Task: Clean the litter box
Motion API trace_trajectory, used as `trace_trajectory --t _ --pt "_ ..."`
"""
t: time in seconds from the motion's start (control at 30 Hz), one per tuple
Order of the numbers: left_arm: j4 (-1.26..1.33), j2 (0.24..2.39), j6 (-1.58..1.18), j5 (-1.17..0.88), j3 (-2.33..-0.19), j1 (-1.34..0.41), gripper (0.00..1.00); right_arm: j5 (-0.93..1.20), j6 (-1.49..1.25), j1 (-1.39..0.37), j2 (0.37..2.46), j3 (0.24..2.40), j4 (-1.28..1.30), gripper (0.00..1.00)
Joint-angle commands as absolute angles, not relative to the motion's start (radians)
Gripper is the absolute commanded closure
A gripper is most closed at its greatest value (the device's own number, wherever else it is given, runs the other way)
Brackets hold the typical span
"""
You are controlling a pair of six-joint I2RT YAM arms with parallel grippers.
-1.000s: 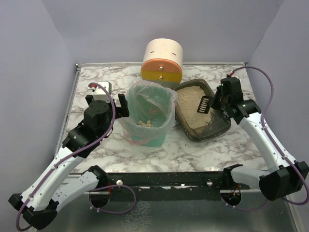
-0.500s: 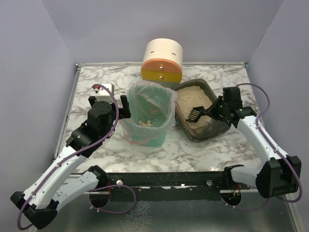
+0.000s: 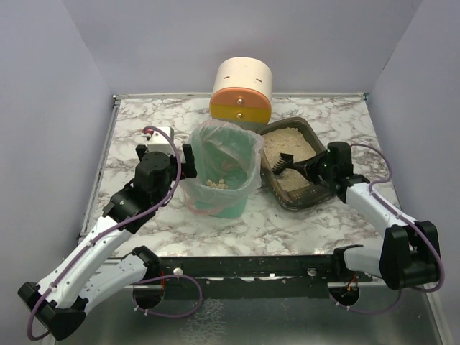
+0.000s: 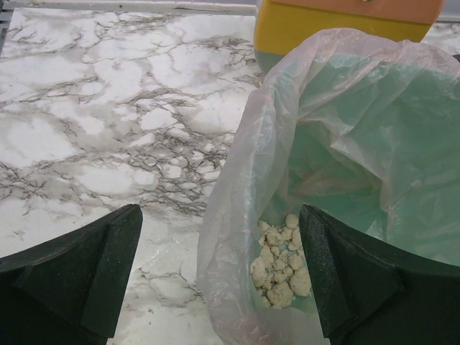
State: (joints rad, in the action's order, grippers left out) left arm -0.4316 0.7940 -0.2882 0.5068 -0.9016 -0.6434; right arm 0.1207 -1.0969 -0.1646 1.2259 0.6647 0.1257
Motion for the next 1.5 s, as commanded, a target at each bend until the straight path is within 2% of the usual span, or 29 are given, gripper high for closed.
trace_trajectory --t 0.0,0.3,1.07,1.47 --pt "-0.408 0.812 -0.293 0.461 -0.899 -0.638 0.01 0.128 -1.200 -0.166 1.272 0.627 -0.019 1.00" --pt "-0.405 0.846 -0.295 0.394 -0.902 -0.625 0.01 0.113 -1.299 -0.167 1.349 0.524 -0.315 0.99" --pt "-0.396 0.873 -0.298 0.310 -0.894 -0.598 0.01 0.133 -1.360 -0.221 1.650 0.461 -0.940 0.99" --pt "-0.389 0.882 -0.298 0.293 -0.893 -0.590 0.01 0.151 -1.400 -0.229 1.706 0.453 -1.104 0.99"
